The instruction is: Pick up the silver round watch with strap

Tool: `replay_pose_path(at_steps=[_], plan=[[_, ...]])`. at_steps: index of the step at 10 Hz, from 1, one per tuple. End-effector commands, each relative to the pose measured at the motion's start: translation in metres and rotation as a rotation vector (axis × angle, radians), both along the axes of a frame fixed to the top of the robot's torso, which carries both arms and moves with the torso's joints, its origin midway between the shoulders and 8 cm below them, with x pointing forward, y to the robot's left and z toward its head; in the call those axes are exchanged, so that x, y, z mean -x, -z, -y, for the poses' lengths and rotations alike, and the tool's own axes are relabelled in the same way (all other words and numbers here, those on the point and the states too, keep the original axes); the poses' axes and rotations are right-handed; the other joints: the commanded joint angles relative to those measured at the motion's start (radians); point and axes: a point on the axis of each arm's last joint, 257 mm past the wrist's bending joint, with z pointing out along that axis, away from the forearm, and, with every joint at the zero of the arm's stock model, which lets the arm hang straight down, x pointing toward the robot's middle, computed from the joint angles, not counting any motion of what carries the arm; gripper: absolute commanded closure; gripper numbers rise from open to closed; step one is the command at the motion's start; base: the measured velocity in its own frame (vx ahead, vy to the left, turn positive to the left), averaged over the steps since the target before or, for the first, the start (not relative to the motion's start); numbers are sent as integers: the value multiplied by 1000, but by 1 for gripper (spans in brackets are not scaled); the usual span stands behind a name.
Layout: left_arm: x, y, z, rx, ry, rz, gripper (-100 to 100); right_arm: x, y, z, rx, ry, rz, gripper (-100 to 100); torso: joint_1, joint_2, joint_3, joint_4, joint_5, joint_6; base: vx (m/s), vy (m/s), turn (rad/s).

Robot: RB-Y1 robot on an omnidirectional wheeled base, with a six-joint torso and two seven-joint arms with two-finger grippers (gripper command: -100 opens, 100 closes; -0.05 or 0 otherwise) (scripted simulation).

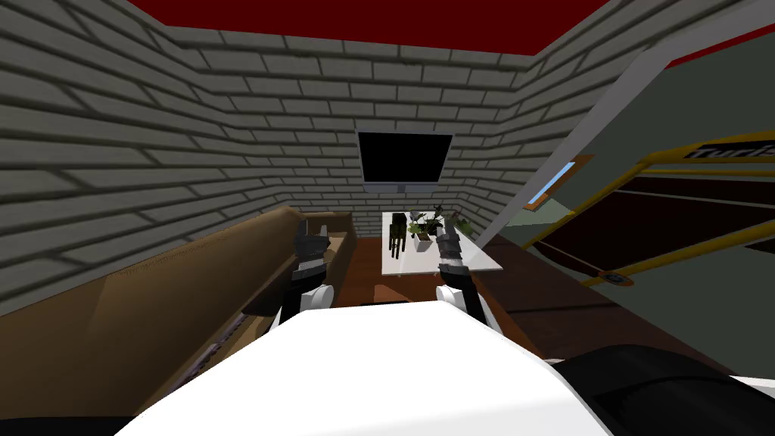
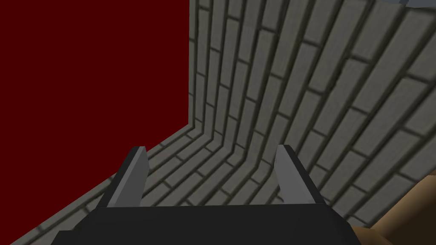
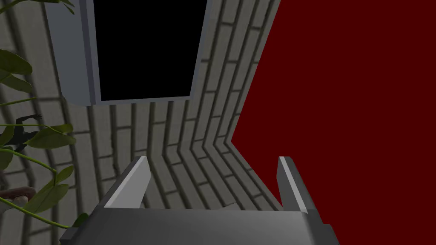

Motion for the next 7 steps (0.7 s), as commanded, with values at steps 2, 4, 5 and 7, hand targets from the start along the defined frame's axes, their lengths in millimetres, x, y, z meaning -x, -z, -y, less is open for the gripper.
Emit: replay_pose_path(at_steps=[2,4,5,7], plan=[[0,0,0,0,0,0,0,-10,26,-12,60,-43,-63,-100,-2,1,0,0,0,-1,-28,-41,151],[0,0,0,0,0,0,0,-18,55,-22,113,-81,-126,-100,-5,2,1,0,-1,0,-30,-68,156],[0,0,0,0,0,0,0,-21,73,-27,146,-101,-163,-100,-5,2,1,0,-1,0,-38,-81,196],[0,0,0,0,0,0,0,-25,93,-32,181,-123,-205,-100,-6,3,2,1,-1,0,-40,-74,146]])
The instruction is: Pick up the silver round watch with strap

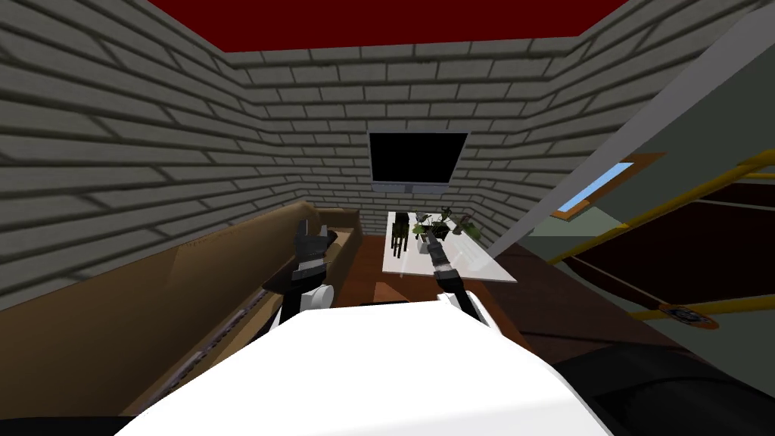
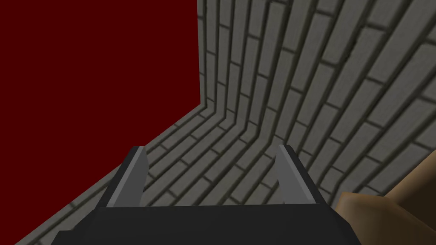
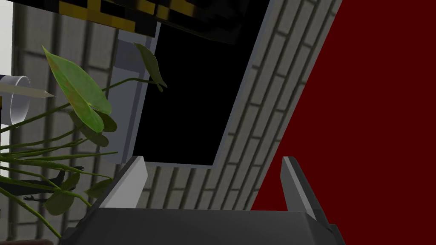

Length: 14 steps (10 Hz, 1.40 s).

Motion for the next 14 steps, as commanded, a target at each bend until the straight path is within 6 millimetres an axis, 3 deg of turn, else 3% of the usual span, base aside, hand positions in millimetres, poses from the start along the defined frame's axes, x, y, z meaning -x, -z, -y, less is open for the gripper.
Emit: replay_pose_path(at_steps=[1,2,6,8,9,14], plan=[[0,0,0,0,0,0,0,-5,23,-6,46,-27,-47,-100,0,0,0,0,0,0,-28,-57,118],[0,0,0,0,0,0,0,-5,27,-5,46,-25,-55,-100,0,0,0,0,0,0,-23,-42,97],[0,0,0,0,0,0,0,-5,94,-14,187,-98,-186,-100,1,0,0,0,0,0,-32,-49,191],[0,0,0,0,0,0,0,-5,102,-12,188,-95,-201,-100,2,-1,-1,0,0,0,-18,-27,50],[0,0,0,0,0,0,0,-3,122,-14,241,-122,-238,-100,3,-2,-1,0,1,0,-21,-17,208],[0,0,0,0,0,0,0,9,184,-4,360,-165,-360,-100,2,-1,-1,0,1,0,-27,-29,152]])
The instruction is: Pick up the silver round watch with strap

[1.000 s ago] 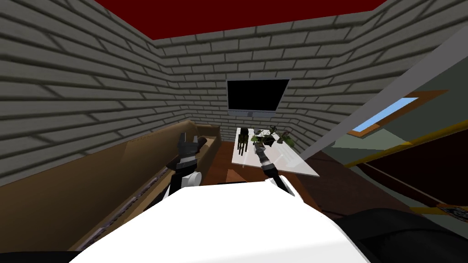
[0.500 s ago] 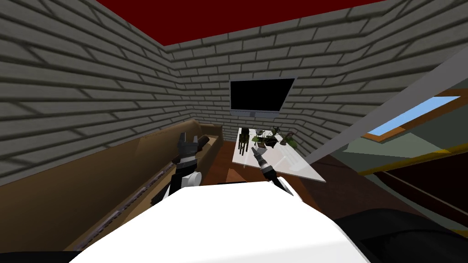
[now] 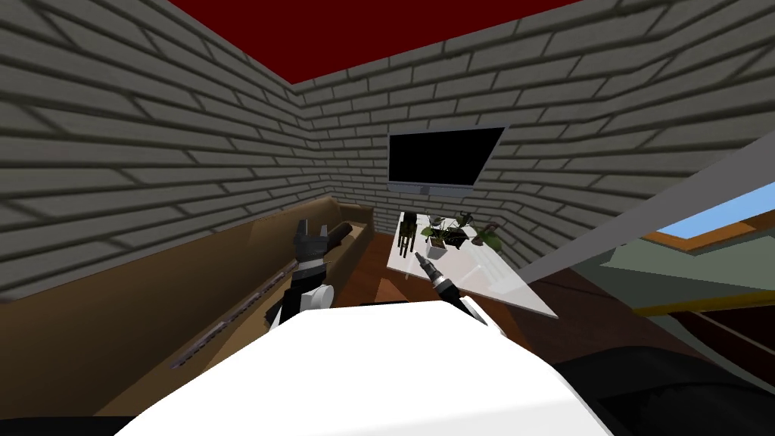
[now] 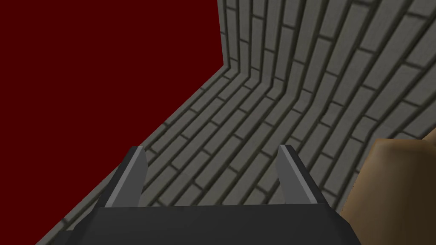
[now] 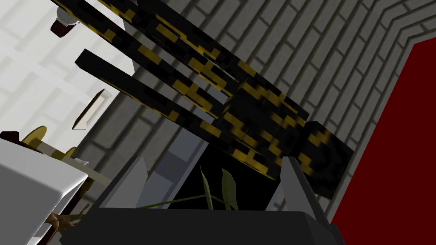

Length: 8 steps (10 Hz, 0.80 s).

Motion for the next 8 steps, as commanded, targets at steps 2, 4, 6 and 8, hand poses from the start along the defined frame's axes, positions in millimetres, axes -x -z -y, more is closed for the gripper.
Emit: replay_pose_path(at_steps=[2,4,6,8], plan=[[0,0,0,0,0,0,0,10,35,10,75,-25,-69,-100,0,0,0,0,0,-1,-27,-28,188],[0,0,0,0,0,0,0,18,59,18,139,-51,-116,-100,0,0,0,0,0,-1,-23,-24,182],[0,0,0,0,0,0,0,27,82,29,205,-76,-162,-100,1,-1,-1,0,0,0,-9,-4,92],[0,0,0,0,0,0,0,36,104,41,272,-102,-206,-100,1,-1,-1,0,0,0,-18,-12,190]])
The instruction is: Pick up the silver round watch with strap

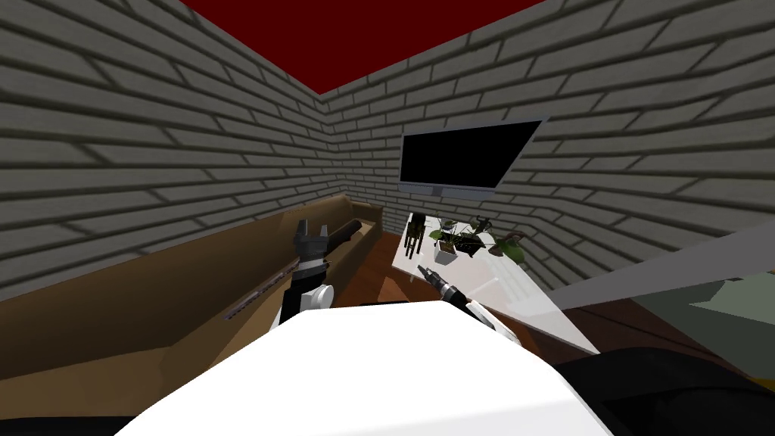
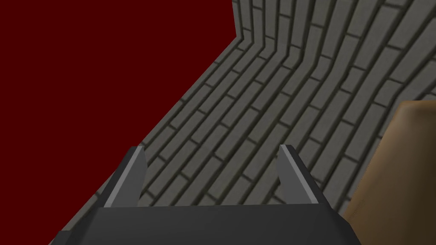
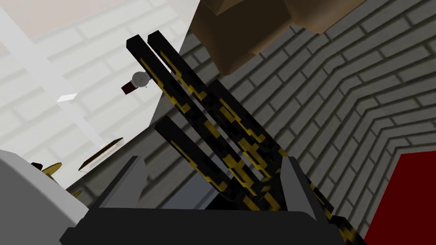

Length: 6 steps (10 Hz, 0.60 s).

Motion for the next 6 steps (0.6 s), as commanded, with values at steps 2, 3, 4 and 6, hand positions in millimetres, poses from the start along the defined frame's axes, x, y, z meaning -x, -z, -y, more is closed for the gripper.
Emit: replay_pose_path(at_steps=[2,3,4,6], plan=[[0,0,0,0,0,0,0,15,31,19,101,-39,-64,-100,0,0,0,0,0,1,-14,-11,193],[0,0,0,0,0,0,0,18,37,24,107,-32,-78,-100,0,0,0,0,0,0,-9,-9,138],[0,0,0,0,0,0,0,25,50,37,171,-62,-108,-100,0,-1,0,0,0,1,-8,1,200],[0,0,0,0,0,0,0,37,70,59,243,-81,-158,-100,1,-1,-1,0,0,1,-3,4,185]])
